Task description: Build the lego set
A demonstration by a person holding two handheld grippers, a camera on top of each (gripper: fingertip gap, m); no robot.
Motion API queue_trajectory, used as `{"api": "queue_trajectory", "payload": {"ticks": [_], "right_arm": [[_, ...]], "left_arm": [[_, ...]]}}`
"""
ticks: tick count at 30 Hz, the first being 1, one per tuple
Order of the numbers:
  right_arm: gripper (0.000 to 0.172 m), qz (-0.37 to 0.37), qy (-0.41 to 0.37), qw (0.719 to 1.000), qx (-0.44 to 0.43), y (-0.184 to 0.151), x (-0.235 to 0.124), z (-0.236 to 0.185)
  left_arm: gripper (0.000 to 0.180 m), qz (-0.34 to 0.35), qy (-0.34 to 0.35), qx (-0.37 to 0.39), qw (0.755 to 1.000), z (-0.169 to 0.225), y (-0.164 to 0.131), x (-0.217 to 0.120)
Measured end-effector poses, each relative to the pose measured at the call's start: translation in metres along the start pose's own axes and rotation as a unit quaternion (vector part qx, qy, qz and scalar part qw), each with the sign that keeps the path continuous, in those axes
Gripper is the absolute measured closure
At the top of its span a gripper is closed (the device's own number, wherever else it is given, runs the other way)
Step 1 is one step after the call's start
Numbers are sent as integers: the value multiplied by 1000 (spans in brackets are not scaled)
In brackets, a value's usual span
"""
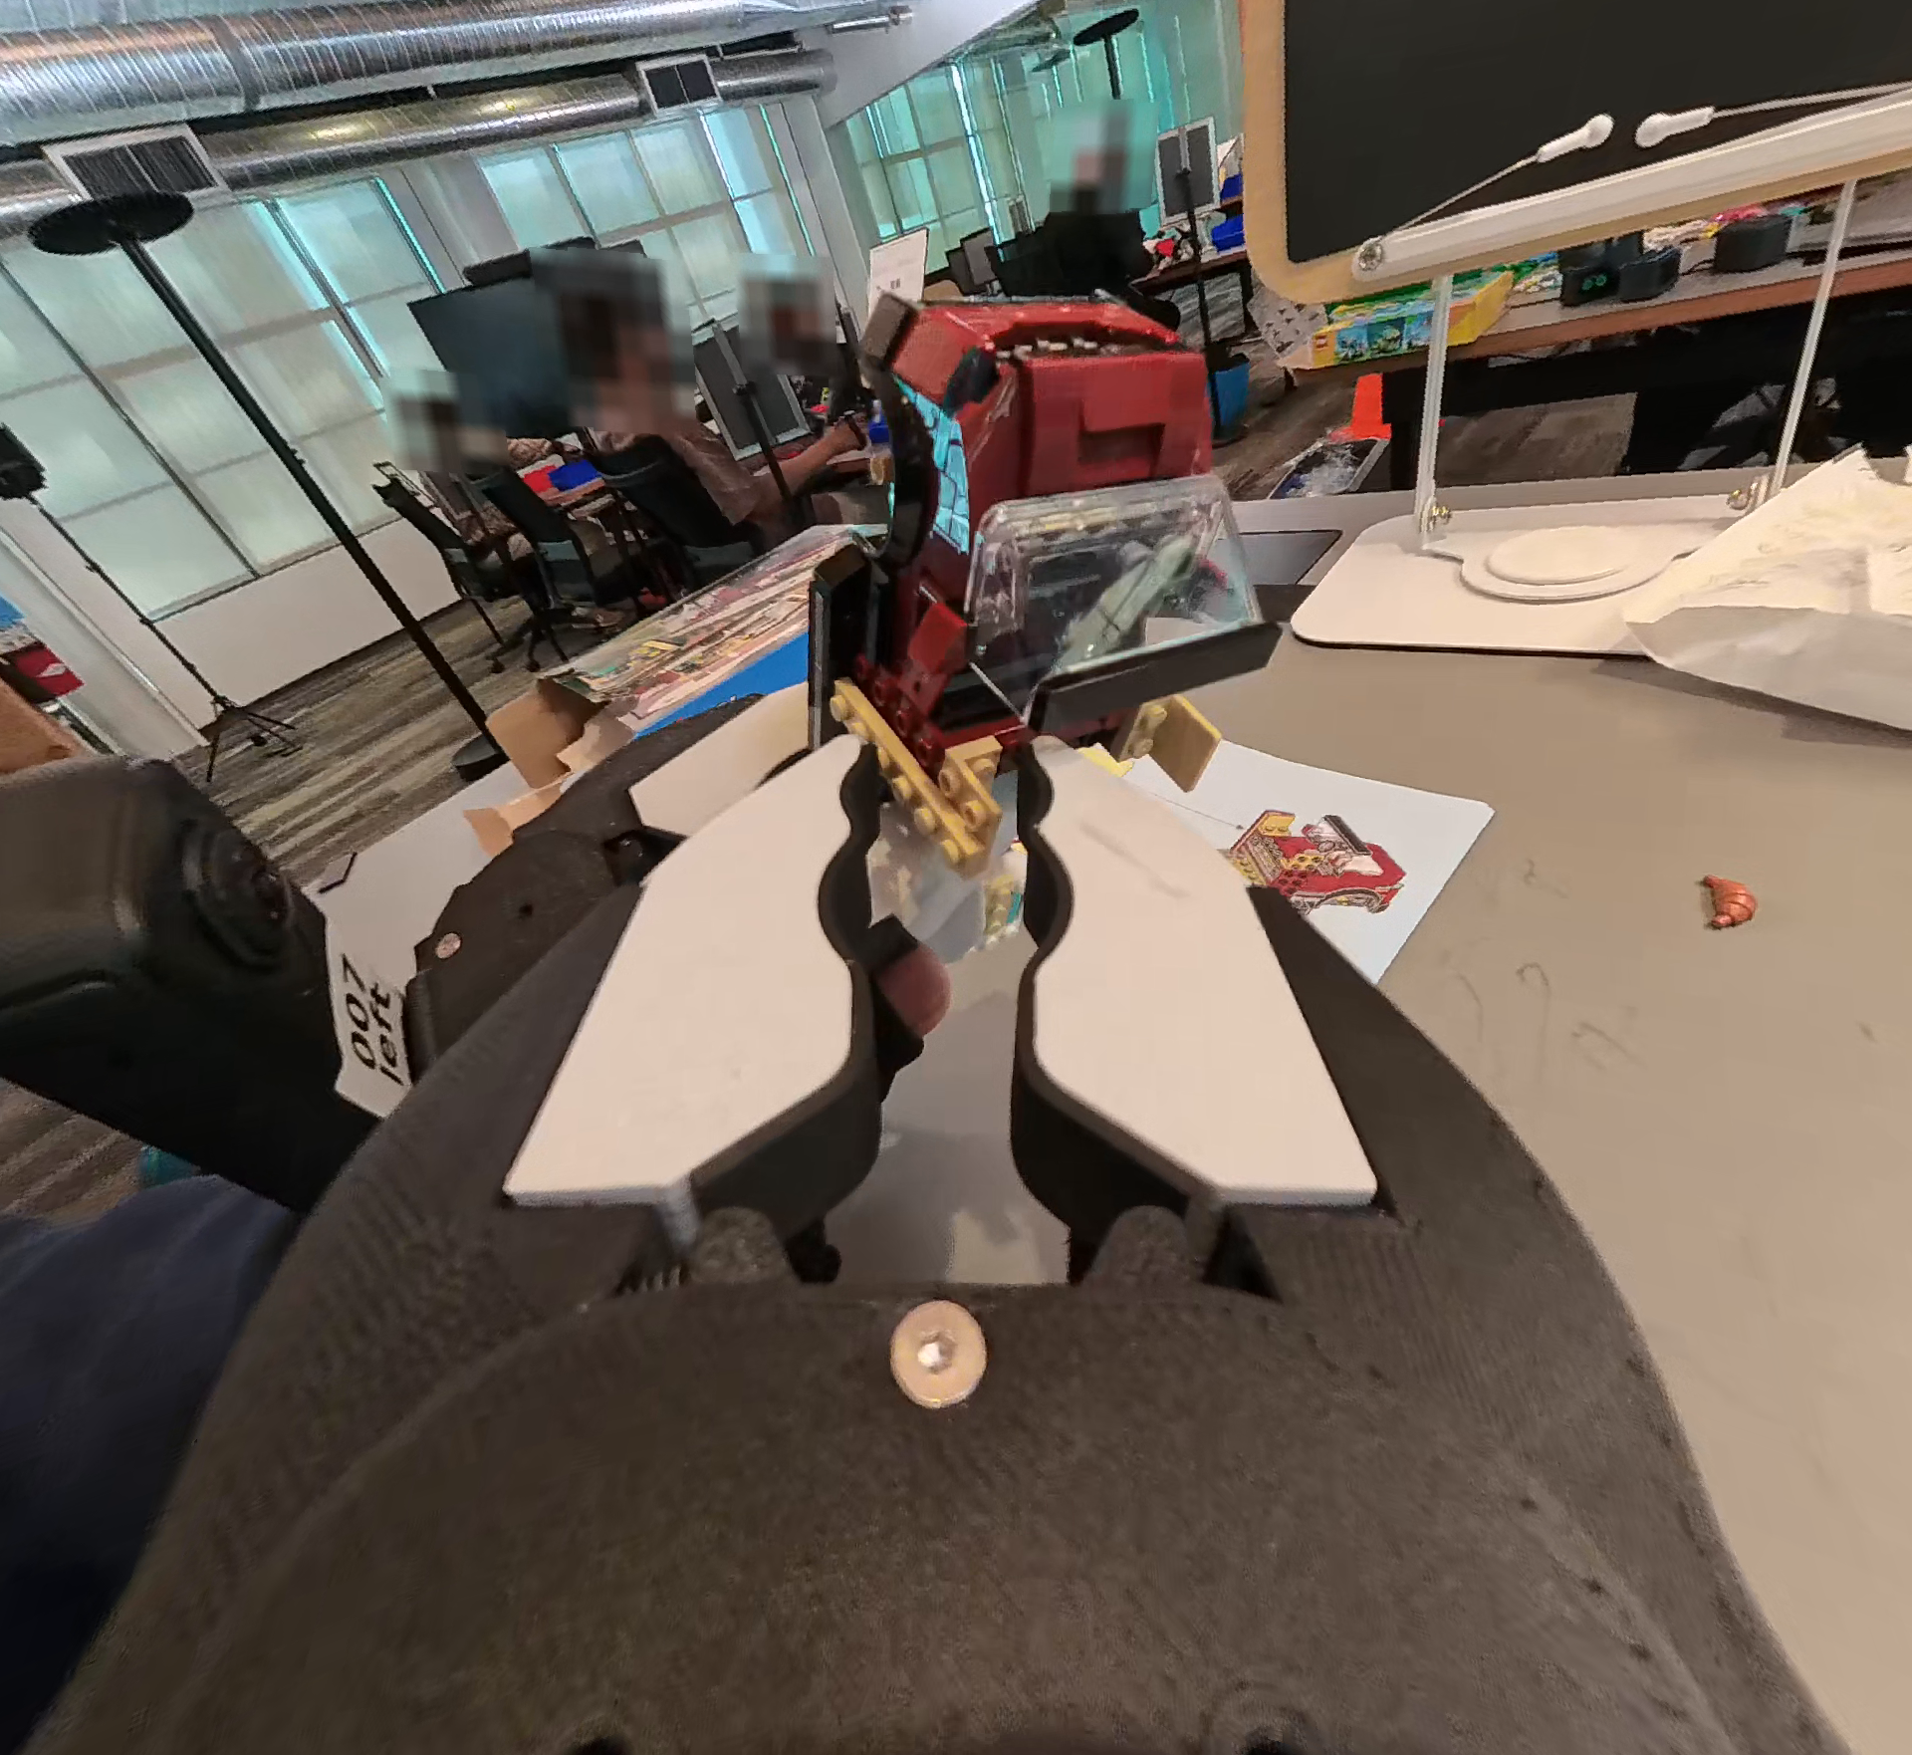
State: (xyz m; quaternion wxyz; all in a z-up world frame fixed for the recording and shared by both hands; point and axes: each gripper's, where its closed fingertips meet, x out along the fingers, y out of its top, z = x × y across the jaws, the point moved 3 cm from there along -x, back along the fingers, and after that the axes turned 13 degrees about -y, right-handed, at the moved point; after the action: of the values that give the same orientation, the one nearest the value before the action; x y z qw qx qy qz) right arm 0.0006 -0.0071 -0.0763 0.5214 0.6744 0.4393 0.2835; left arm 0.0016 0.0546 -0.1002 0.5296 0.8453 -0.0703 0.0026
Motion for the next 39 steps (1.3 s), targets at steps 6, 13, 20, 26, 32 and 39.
{"api": "queue_trajectory", "payload": {"ticks": [6, 13, 20, 26, 32, 39], "right_arm": [[148, 14, 4, 1000, -3, 2, -3, -4], [148, 16, 3, 1000, 7, 2, -3, -3], [148, 17, 5, 1000, 18, 3, -3, -3], [148, 9, 8, 999, 35, 2, -1, -1], [128, -22, 8, 999, 33, -7, 5, -4], [133, 0, 5, 999, 49, -1, 5, -4]], "left_arm": [[158, 19, -4, 7, 1000, -1, 4, -1], [157, 14, -5, 21, 1000, 0, 4, -1], [157, 8, -2, 43, 999, -2, 5, 0], [157, -9, 15, 78, 997, -4, 5, 1], [158, -29, 42, 98, 994, -9, 1, 3], [158, -19, 45, 115, 992, -8, 4, 1]]}}
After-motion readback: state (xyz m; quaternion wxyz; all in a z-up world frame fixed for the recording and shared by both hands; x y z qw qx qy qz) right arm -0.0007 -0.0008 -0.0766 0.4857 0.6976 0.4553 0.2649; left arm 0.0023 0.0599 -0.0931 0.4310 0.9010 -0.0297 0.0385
